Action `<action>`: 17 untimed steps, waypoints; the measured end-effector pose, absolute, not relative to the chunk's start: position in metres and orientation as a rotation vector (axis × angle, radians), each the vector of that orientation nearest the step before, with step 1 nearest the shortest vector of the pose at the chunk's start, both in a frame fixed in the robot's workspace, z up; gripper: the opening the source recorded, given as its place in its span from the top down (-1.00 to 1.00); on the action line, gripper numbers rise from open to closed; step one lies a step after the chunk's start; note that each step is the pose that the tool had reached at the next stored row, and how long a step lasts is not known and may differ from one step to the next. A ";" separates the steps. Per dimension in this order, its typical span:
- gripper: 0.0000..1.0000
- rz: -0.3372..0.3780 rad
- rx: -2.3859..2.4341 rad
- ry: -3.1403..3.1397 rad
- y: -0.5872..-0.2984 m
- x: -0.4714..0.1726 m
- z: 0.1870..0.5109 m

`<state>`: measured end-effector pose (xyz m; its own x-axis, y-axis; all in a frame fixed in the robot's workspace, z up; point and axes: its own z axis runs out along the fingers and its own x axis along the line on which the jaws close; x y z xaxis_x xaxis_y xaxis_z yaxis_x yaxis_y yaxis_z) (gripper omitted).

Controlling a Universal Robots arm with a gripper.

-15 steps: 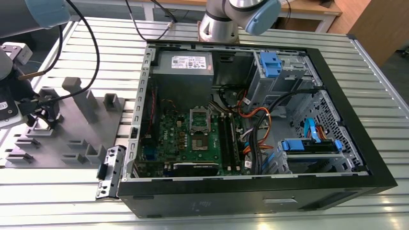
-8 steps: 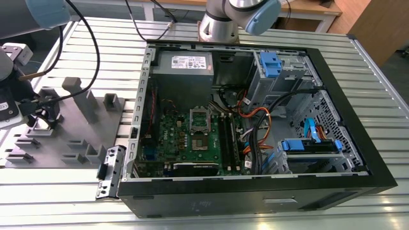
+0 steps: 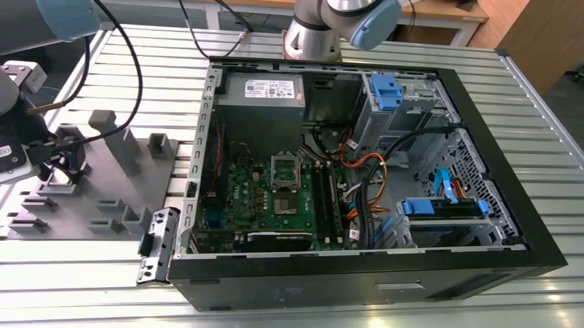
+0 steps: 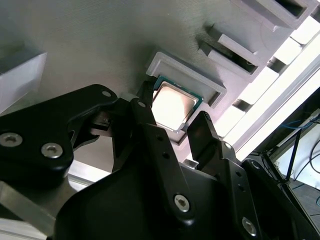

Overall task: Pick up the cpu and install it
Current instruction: 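Pick up the cpu and move it towards the insertion slot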

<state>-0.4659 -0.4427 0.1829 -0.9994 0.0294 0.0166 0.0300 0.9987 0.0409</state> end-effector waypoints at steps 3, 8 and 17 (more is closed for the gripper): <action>-0.09 -0.064 -0.046 -3.125 -0.443 -0.466 0.183; -0.09 -0.064 -0.041 -3.125 -0.443 -0.466 0.183; -0.09 -0.064 -0.031 -3.124 -0.444 -0.466 0.182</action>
<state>-0.4656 -0.4435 0.1823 -0.9997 0.0193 0.0167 0.0200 0.9990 0.0409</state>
